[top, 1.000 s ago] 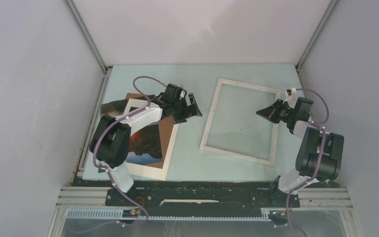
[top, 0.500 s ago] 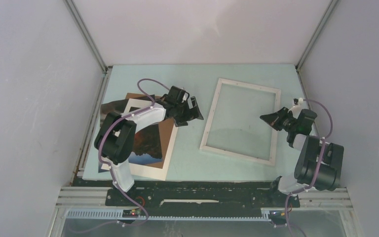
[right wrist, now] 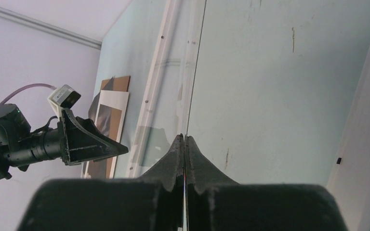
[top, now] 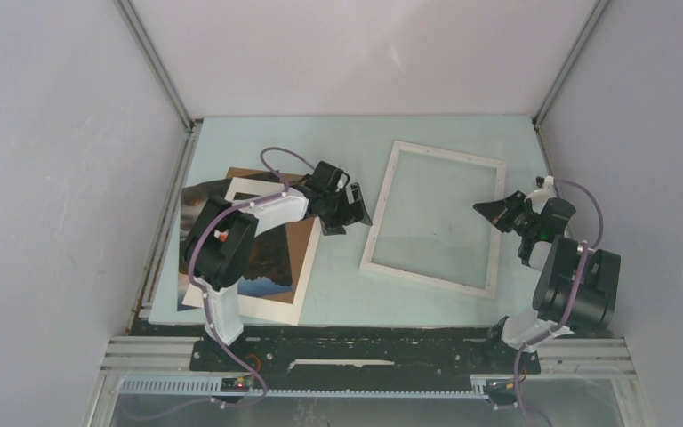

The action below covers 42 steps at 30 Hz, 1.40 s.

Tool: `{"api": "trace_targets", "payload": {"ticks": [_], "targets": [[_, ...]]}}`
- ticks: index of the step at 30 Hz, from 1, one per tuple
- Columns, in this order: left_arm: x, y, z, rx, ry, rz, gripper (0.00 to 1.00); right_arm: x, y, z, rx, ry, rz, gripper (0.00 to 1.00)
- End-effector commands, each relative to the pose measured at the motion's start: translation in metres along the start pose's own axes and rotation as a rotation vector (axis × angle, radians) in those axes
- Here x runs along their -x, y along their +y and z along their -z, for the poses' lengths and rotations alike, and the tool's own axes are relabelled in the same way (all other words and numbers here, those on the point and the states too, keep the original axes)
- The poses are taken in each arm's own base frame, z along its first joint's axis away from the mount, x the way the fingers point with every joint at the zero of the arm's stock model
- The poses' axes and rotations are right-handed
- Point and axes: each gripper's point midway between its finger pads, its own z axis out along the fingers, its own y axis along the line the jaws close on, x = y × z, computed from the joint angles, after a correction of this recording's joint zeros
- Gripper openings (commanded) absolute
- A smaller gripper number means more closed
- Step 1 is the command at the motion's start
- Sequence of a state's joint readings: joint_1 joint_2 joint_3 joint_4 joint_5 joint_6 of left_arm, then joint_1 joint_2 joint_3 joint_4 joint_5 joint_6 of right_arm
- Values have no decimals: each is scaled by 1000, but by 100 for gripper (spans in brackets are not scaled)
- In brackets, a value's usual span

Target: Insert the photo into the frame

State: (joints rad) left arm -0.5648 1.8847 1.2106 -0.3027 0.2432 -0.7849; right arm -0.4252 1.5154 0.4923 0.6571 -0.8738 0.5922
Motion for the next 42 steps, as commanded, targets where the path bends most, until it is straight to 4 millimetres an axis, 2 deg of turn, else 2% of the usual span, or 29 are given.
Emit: {"api": "trace_targets", "payload": {"ticks": [1,12,29,42], "targets": [[18,-33,5,-80,-34,-34,89,13,7,-6,69,-4,26,0],[14,-36,1,-96,-9,-45,78,7,1,-13,96,85,-62,0],[11,-39,-4,-102,9,-50,73,11,-12,-24,119,119,-117,0],[5,-34,-8,-92,24,-55,69,20,-12,-29,132,102,-115,0]]}}
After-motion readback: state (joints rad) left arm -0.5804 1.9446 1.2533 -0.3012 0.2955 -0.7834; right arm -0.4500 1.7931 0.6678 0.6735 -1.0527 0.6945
